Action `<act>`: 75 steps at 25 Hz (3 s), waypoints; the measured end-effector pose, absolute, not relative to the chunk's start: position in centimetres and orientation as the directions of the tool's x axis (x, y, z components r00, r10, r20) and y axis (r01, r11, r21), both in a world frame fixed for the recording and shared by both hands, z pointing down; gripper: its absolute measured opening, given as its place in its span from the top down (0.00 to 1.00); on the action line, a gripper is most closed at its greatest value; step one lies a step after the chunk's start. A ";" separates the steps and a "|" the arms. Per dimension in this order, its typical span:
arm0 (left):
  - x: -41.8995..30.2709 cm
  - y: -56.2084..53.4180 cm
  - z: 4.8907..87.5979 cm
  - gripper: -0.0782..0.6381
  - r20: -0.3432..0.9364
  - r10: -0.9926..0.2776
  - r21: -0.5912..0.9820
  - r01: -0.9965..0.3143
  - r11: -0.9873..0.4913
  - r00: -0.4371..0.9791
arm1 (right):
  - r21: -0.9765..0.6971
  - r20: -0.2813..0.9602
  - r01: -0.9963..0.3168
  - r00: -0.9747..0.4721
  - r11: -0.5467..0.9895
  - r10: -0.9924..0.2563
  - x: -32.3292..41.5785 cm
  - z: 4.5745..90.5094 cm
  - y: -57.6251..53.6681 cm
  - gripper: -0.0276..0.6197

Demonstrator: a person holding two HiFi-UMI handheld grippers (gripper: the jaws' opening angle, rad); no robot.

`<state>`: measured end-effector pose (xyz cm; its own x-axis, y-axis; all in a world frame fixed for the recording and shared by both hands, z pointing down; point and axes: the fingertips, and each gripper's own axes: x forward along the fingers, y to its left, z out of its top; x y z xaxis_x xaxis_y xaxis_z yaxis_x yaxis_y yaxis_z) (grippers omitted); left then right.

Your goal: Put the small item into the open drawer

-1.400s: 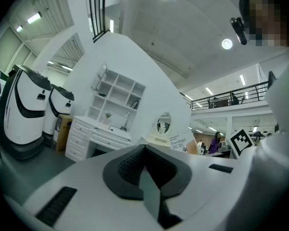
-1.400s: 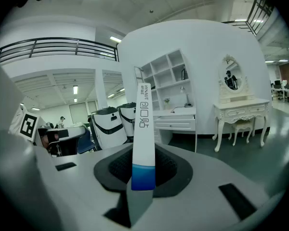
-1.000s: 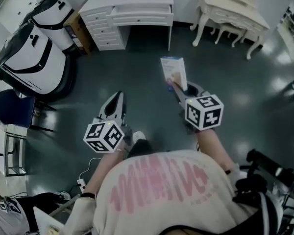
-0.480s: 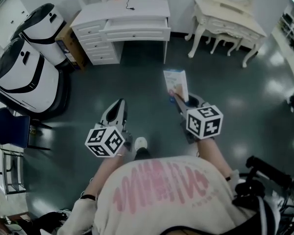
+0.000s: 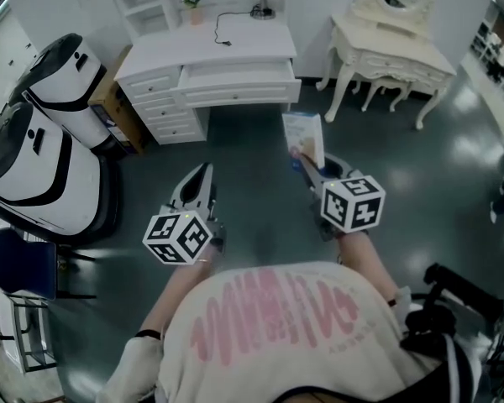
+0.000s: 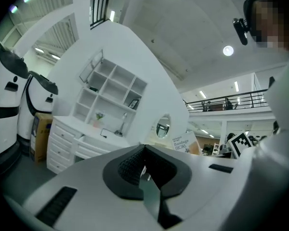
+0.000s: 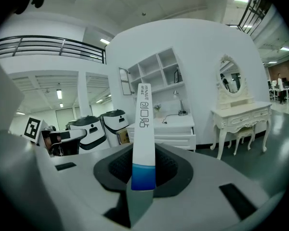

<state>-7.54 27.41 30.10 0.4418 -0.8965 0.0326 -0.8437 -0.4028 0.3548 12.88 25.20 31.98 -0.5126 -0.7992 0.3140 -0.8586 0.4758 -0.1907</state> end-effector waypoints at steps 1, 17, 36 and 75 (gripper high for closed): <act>-8.0 26.3 29.9 0.85 0.028 -0.896 0.349 -0.844 -0.407 0.444 | -0.190 0.310 -0.860 -0.510 0.473 -0.803 12.4 31.9 24.1 0.82; -10.0 16.7 34.1 0.85 0.090 -0.885 0.405 -0.829 -0.387 0.457 | -0.195 0.395 -0.862 -0.506 0.468 -0.767 9.6 35.7 15.2 0.82; -10.0 -4.0 33.6 0.85 0.077 -0.946 0.426 -0.869 -0.254 0.314 | -0.252 0.423 -0.784 -0.617 0.568 -0.664 10.4 36.6 -8.2 0.82; -16.8 -27.7 41.8 0.85 0.204 -0.939 0.463 -0.872 -0.158 0.278 | -0.274 0.656 -0.648 -0.666 0.711 -0.354 2.2 49.6 -31.0 0.82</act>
<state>-16.76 -27.72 41.77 0.2781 -0.9387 0.2039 -0.8724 -0.1579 0.4626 2.19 -30.96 49.61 -0.6661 -0.3544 0.6563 -0.6477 0.7111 -0.2735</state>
